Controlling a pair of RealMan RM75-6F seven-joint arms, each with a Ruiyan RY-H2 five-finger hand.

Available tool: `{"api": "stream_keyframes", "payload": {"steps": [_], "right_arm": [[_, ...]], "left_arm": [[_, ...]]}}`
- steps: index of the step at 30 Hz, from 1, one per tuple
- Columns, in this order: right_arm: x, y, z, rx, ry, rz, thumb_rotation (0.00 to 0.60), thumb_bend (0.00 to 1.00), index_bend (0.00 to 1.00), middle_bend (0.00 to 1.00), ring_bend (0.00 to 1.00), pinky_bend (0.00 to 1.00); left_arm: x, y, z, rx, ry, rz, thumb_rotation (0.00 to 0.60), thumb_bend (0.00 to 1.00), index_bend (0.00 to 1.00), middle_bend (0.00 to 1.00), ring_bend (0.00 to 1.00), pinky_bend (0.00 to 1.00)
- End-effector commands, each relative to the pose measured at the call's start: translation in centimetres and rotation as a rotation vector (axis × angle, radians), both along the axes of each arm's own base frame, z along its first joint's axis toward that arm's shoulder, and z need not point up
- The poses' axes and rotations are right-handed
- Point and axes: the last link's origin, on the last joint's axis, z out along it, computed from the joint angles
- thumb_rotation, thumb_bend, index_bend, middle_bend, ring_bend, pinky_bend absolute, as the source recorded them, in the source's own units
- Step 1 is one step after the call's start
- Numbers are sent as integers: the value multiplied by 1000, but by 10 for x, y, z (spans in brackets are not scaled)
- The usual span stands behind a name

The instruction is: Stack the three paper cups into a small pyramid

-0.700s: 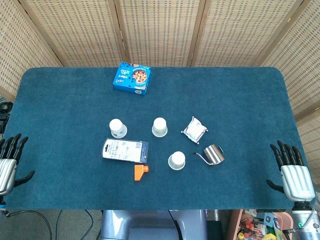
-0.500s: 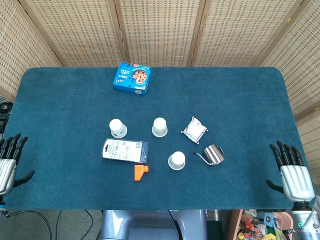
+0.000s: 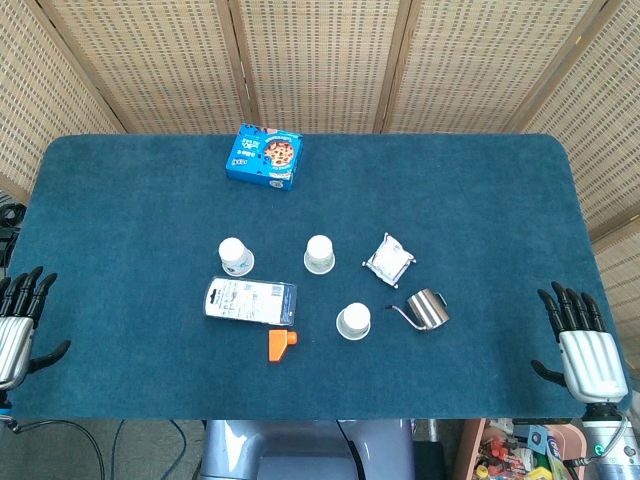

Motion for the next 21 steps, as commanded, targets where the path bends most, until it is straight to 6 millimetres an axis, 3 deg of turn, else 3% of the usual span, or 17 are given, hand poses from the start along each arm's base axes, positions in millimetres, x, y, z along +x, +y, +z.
{"api": "stream_keyframes", "payload": {"steps": [1, 15, 21], "right_arm": [[0, 0, 0, 1, -1, -2, 600, 70, 0, 0, 0, 0], [0, 0, -2, 11, -1, 0, 600, 70, 0, 0, 0, 0], [0, -1, -4, 21, -2, -3, 600, 70, 0, 0, 0, 0]], "left_arm": [[1, 0, -1, -4, 2, -4, 600, 220, 0, 0, 0, 0], [4, 2, -3, -12, -6, -11, 600, 220, 0, 0, 0, 0], [18, 18, -2, -12, -7, -47, 600, 232, 0, 0, 0, 0]]}}
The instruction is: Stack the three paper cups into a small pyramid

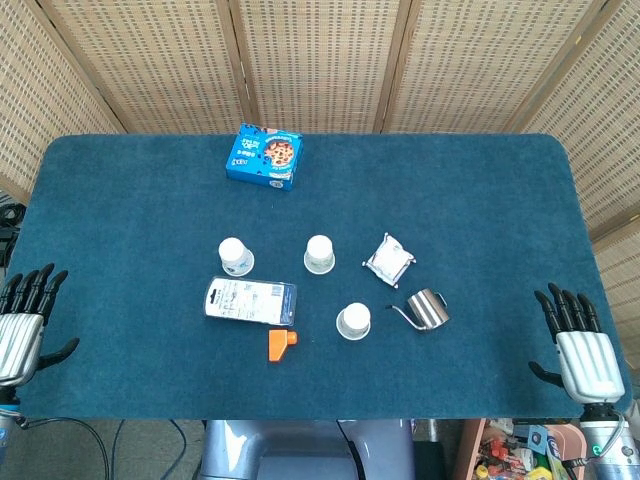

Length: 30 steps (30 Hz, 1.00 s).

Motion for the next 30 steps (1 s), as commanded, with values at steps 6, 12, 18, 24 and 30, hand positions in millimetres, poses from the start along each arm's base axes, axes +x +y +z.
{"api": "stream_keyframes", "payload": {"steps": [6, 12, 18, 24, 30], "right_arm": [[1, -1, 2, -6, -11, 3, 600, 70, 0, 0, 0, 0], [1, 0, 6, -14, -26, 4, 600, 70, 0, 0, 0, 0], [0, 0, 5, -6, -34, 4, 600, 70, 0, 0, 0, 0], [-3, -2, 6, -4, -49, -7, 600, 70, 0, 0, 0, 0], [-7, -5, 10, -11, -72, -22, 600, 70, 0, 0, 0, 0]], "left_arm": [[43, 44, 7, -29, -3, -121, 600, 232, 18, 0, 0, 0], [76, 88, -6, -132, 7, -149, 600, 233, 126, 0, 0, 0], [101, 123, -24, -205, 10, -147, 600, 232, 192, 0, 0, 0], [120, 150, -45, -268, 70, -134, 600, 232, 202, 0, 0, 0], [135, 174, -71, -325, 114, -93, 600, 233, 208, 0, 0, 0]]}}
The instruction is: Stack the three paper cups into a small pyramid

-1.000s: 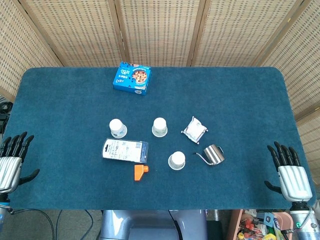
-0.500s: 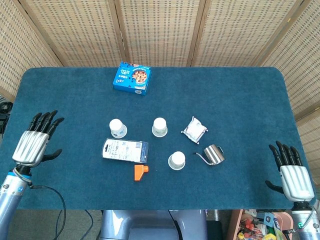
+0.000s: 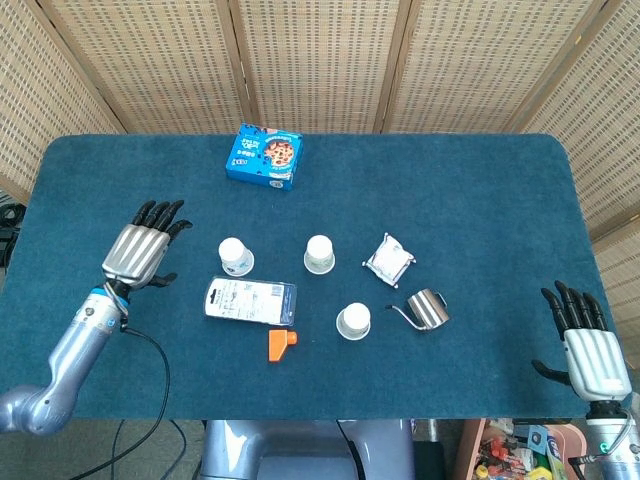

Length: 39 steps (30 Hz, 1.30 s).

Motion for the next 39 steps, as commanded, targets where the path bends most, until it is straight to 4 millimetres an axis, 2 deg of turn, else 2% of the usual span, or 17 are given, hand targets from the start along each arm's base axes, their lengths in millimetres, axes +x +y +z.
{"api": "stream_keyframes", "payload": {"steps": [1, 11, 19, 34, 39], "right_arm": [[-2, -1, 2, -2, -6, -5, 600, 70, 0, 0, 0, 0], [-10, -3, 7, -10, -36, -33, 600, 70, 0, 0, 0, 0], [-16, -6, 11, -19, -53, -53, 600, 70, 0, 0, 0, 0], [-23, -8, 17, -28, -100, -76, 600, 70, 0, 0, 0, 0], [-23, -7, 19, -33, -108, -73, 600, 70, 0, 0, 0, 0]], "left_arm": [[13, 18, -21, -39, 29, 24, 600, 233, 209, 0, 0, 0], [27, 38, -55, -80, 90, 56, 600, 232, 213, 0, 0, 0], [41, 48, -75, -103, 116, 64, 600, 233, 214, 0, 0, 0], [50, 61, -97, -108, 151, 66, 600, 238, 239, 0, 0, 0], [52, 64, -103, -112, 158, 67, 600, 276, 311, 0, 0, 0]]}}
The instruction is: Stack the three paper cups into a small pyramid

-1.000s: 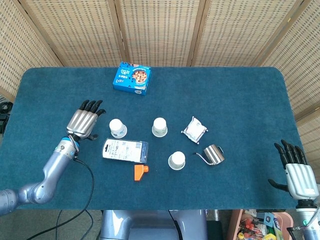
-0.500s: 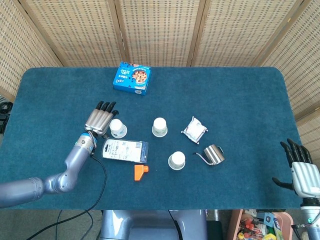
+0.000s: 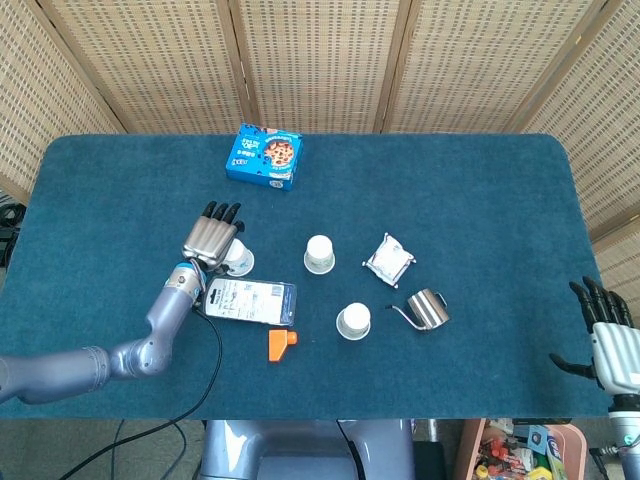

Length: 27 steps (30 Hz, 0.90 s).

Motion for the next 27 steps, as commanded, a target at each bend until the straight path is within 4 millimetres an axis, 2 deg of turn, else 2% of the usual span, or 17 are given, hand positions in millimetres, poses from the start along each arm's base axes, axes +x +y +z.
{"api": "stream_keyframes", "payload": {"steps": [1, 5, 14, 22, 27], "right_arm": [[0, 0, 1, -3, -4, 0, 600, 70, 0, 0, 0, 0], [-2, -1, 1, -5, -7, -6, 600, 70, 0, 0, 0, 0], [-2, -1, 2, -11, -8, -6, 600, 70, 0, 0, 0, 0], [-1, 0, 2, -11, -10, -1, 600, 69, 0, 0, 0, 0], [1, 0, 2, -11, -11, 4, 600, 70, 0, 0, 0, 0]], "left_arm": [[0, 1, -5, -4, 8, -1, 600, 279, 323, 0, 0, 0], [-1, 3, -9, 3, 12, 1, 600, 283, 368, 0, 0, 0], [-6, 3, -9, 5, 6, 14, 600, 285, 384, 0, 0, 0], [11, -4, 16, 26, -42, -41, 600, 285, 408, 0, 0, 0], [30, -11, 32, 36, -76, -98, 600, 285, 410, 0, 0, 0]]}}
